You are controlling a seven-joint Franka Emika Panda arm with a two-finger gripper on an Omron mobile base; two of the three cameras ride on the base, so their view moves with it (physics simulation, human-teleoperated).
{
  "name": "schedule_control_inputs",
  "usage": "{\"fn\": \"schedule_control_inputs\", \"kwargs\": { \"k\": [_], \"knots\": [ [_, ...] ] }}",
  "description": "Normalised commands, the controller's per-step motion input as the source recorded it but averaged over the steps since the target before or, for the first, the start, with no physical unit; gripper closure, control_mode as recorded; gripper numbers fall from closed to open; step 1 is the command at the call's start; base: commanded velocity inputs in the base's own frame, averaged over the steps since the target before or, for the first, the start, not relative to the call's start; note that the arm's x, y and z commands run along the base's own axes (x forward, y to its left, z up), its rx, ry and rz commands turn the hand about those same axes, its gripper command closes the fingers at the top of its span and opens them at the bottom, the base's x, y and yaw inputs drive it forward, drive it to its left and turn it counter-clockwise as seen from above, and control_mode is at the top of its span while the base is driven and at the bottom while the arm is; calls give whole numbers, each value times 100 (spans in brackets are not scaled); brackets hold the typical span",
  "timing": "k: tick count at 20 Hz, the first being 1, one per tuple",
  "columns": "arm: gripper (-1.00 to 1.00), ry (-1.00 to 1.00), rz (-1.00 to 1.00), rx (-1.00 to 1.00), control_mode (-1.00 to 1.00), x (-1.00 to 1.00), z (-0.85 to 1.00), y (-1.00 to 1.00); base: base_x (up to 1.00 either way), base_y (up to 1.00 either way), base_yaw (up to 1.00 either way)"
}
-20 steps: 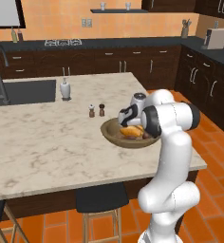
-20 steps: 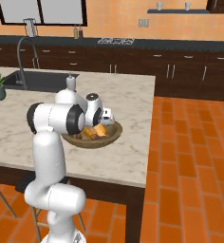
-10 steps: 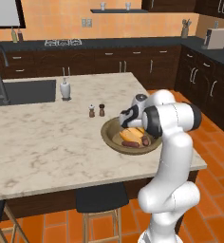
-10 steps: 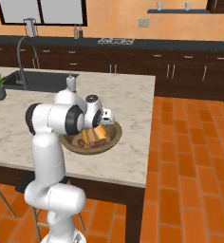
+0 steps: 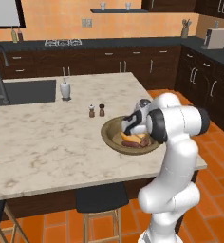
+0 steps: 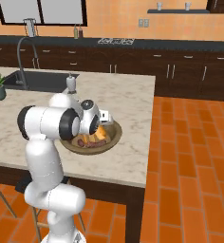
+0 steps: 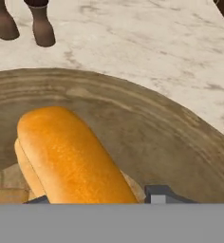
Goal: Place one bun and one sausage from the bowl on each plate.
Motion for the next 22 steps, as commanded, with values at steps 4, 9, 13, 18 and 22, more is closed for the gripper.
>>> {"fn": "schedule_control_inputs", "kwargs": {
  "k": [4, 9, 13, 18, 22],
  "knots": [
    [100, 0, 1, -1, -100, -41, 100, 12, 0, 0, 0],
    [100, 10, 0, -2, -100, -44, 94, 18, 0, 0, 0],
    [100, 23, 0, 0, -100, -100, 73, 3, 0, 0, 0],
    [100, 11, -1, 0, -100, -100, 42, 0, 0, 0, 0],
    [100, -1, 9, 1, -100, -98, 0, 0, 0, 0, 0]
  ]
}}
